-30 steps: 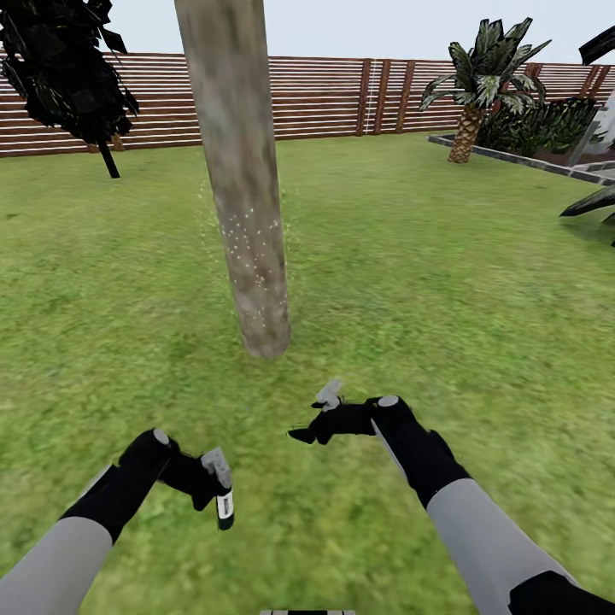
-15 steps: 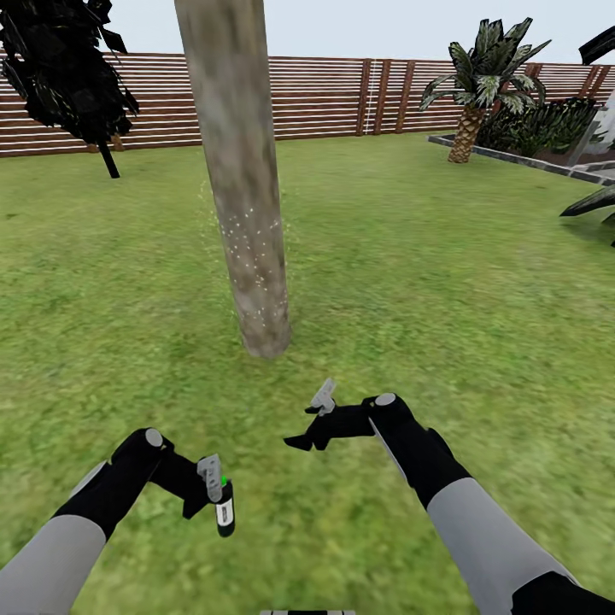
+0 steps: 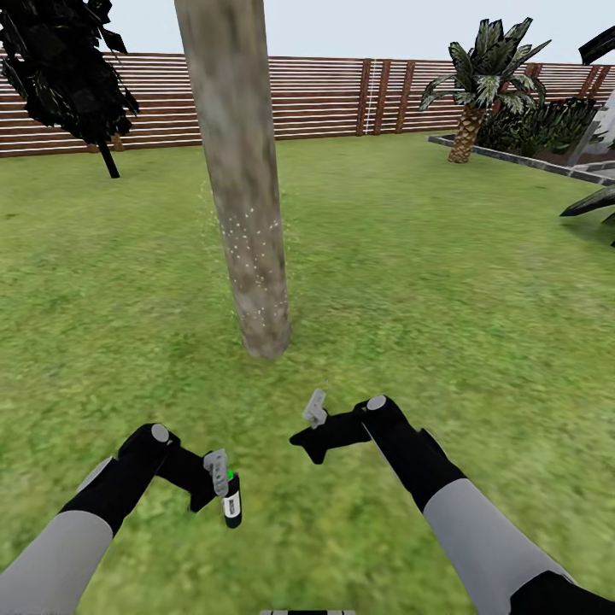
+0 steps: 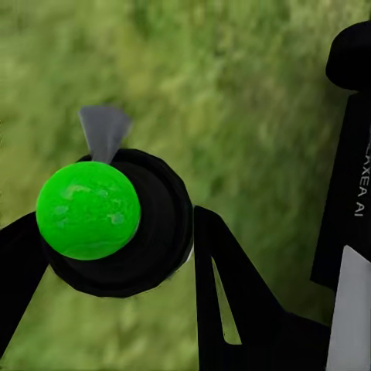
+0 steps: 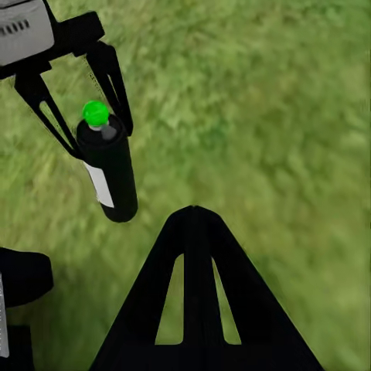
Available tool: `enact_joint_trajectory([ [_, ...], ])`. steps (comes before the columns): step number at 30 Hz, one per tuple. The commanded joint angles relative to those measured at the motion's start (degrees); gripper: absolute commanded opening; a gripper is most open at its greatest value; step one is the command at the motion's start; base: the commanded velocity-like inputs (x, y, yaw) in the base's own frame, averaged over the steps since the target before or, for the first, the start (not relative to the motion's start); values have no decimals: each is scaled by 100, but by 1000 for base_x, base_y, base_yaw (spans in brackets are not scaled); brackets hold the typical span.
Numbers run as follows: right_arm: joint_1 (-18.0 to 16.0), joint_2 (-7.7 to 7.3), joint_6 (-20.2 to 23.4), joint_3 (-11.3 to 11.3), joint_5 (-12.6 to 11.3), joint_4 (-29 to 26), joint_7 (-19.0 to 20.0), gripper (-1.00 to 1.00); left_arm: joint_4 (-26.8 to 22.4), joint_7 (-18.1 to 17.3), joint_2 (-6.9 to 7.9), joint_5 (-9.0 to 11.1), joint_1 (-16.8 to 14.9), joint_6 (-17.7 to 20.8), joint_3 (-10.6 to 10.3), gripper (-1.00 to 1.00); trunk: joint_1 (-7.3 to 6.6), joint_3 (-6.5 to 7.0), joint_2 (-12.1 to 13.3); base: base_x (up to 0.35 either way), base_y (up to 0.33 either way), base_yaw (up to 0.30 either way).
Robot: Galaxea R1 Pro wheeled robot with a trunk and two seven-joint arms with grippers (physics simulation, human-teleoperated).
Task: In the garden, pick up the pesticide atomizer on the floor and spray pesticide onto both trees until each tree trunk is fully covered.
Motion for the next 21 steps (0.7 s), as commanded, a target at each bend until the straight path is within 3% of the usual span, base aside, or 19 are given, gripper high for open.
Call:
enact_joint_trajectory([
  [1,-2,10,40,0,64,-9,31,-100,-9,-25,-22,-9,-23,65,-74,-100,-1,-5,-2,0,0,0],
  [4,-2,22,41,7,116,-16,33,-100,-9,-22,-87,-15,-106,80,-375,-100,-1,-5,-2,0,0,0],
  [7,-2,26,39,9,123,-17,34,-100,-2,-21,-232,-27,-255,95,-479,-100,-1,-5,-2,0,0,0],
  [11,-2,40,38,17,124,-18,34,-100,-9,-37,-457,-372,-353,108,-486,-100,-1,-5,-2,0,0,0],
  [21,-2,42,38,17,124,-113,174,-100,-18,-65,-791,-728,-496,142,-486,-100,-1,-5,-2,0,0,0],
])
